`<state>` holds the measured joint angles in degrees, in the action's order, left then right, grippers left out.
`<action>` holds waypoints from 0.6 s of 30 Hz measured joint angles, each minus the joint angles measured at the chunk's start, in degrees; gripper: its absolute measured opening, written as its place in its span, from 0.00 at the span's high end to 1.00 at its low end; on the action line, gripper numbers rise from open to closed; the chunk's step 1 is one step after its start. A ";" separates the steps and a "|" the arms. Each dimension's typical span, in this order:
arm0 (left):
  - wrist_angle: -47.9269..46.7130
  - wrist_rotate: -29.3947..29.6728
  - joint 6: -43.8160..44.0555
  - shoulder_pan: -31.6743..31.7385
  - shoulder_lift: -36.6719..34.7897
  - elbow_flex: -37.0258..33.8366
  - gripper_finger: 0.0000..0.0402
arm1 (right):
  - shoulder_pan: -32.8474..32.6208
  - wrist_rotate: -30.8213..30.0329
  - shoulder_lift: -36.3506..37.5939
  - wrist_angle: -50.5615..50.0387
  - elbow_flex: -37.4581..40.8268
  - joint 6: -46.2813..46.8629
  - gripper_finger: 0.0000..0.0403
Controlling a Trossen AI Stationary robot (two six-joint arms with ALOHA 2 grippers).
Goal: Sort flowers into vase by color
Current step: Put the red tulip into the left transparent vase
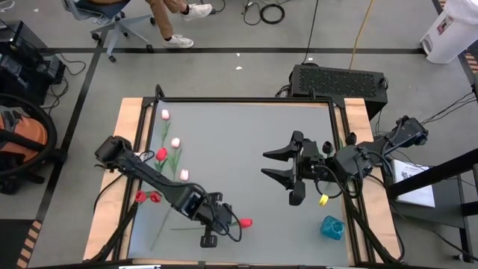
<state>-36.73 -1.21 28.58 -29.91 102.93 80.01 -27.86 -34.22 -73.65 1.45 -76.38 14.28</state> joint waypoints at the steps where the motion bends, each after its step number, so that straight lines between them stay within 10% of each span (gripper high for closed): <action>1: 0.21 0.31 -0.71 0.45 -0.81 0.00 0.97 | 0.01 0.00 0.00 -0.02 0.00 -0.02 0.48; 18: 4.60 3.48 -12.74 5.95 -14.49 0.07 0.97 | 0.01 0.01 0.00 -0.01 0.00 -0.02 0.48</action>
<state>-32.13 2.27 15.84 -23.96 88.43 80.07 -27.85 -34.22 -73.65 1.45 -76.38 14.26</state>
